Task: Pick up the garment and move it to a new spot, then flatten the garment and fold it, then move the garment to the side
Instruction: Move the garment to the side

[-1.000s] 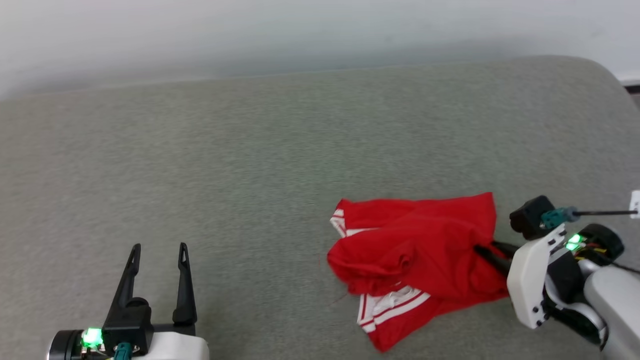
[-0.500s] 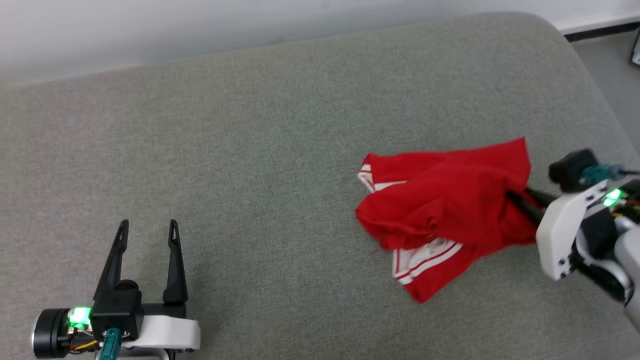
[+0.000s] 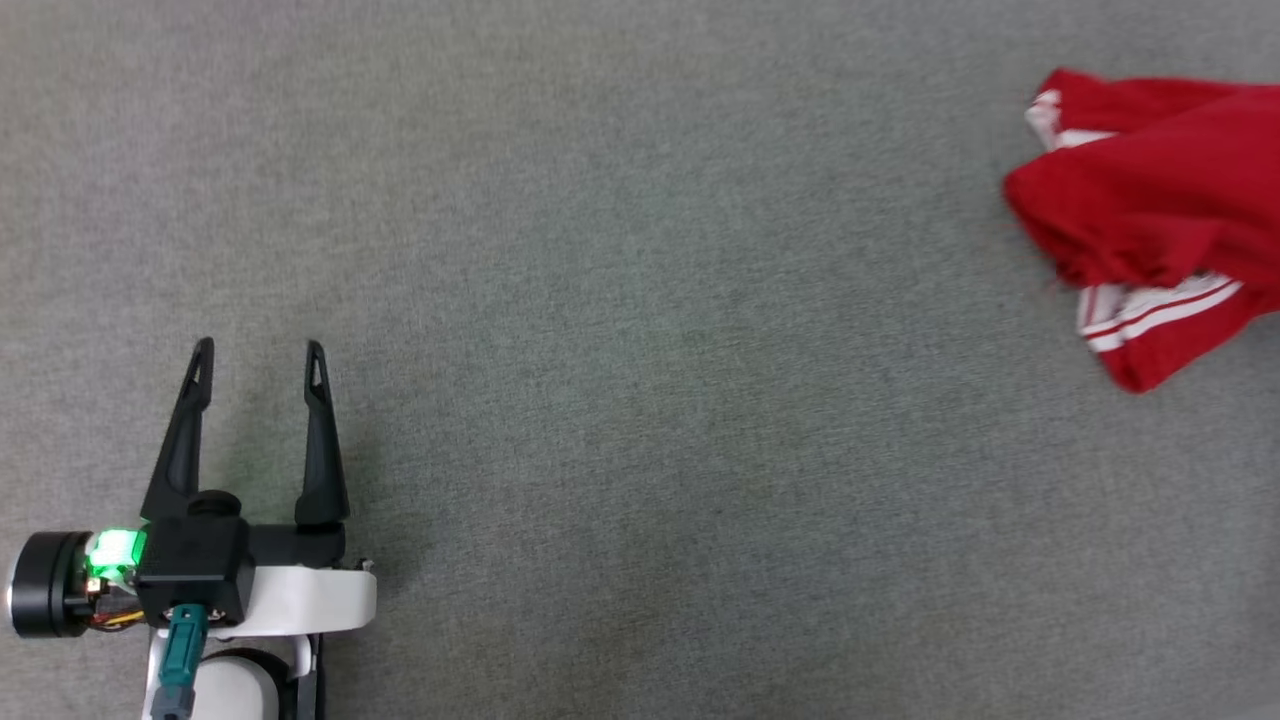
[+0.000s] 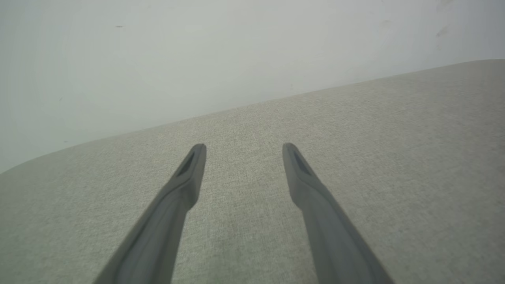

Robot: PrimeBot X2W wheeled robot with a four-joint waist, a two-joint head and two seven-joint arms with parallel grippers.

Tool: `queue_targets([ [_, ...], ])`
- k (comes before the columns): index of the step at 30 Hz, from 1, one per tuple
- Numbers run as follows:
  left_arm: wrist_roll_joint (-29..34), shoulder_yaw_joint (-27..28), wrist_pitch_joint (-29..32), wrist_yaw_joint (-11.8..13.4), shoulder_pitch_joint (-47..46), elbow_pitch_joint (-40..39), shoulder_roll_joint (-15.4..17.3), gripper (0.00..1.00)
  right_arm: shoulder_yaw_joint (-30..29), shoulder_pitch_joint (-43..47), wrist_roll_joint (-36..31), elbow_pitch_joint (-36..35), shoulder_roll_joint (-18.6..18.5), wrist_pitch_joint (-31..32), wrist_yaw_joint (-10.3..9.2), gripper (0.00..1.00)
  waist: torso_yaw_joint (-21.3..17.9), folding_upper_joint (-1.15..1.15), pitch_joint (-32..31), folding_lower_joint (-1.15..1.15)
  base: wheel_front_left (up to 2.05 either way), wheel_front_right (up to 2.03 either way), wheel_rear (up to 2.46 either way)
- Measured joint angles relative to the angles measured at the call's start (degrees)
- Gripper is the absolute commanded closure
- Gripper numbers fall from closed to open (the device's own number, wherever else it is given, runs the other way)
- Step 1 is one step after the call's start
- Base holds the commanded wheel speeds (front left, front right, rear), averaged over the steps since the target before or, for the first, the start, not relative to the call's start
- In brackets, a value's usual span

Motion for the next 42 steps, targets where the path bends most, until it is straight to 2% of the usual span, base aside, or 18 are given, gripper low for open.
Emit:
queue_targets([
  [7,0.0,0.2,0.0,0.7,-1.1,-1.6,1.0,0.00,-4.5,-5.2,-2.0,9.2,-2.4,-2.7,0.00,1.00,1.6,0.00,4.9,0.00,0.00,0.00,0.00],
  [13,0.0,0.1,0.0,1.2,-1.5,-2.0,1.5,0.00,-7.1,-7.6,-4.9,15.2,-1.9,-4.8,0.00,1.00,2.6,0.00,6.0,0.00,0.00,0.00,0.00],
  [15,-0.1,0.1,0.0,1.5,-1.5,-2.0,1.5,0.00,-7.6,-8.1,-6.0,16.6,-1.1,-5.9,0.00,0.00,2.6,0.00,5.7,0.00,0.00,0.00,0.00],
  [18,-0.2,-0.2,0.0,1.7,-1.5,-1.7,1.4,0.00,-8.3,-8.1,-7.3,18.1,0.4,-7.8,0.00,0.00,2.6,0.00,4.7,0.00,0.00,0.00,0.00],
  [22,-0.6,-0.7,0.0,2.0,-1.1,-0.8,0.8,0.00,-10.0,-7.9,-9.8,19.5,0.1,-13.4,-0.01,0.00,2.8,0.00,2.6,0.00,0.00,0.00,0.00],
  [27,-1.5,-0.3,0.0,2.7,1.8,-0.1,0.1,0.00,-10.9,-6.0,-13.3,15.9,2.0,-21.7,0.00,0.00,3.3,0.00,-1.9,0.00,0.00,0.00,0.00],
  [33,-2.6,0.7,0.0,3.1,6.0,0.6,-0.9,0.00,-14.2,0.0,-16.6,2.2,6.2,-24.4,0.00,0.00,3.9,0.00,-8.3,-0.01,0.00,0.00,0.00],
  [42,-3.0,0.9,0.0,1.9,8.9,2.2,-2.1,0.00,-22.6,18.5,-25.3,-28.2,17.5,-24.5,-0.01,0.00,6.4,0.00,-16.4,-0.02,0.00,0.00,0.00],
])
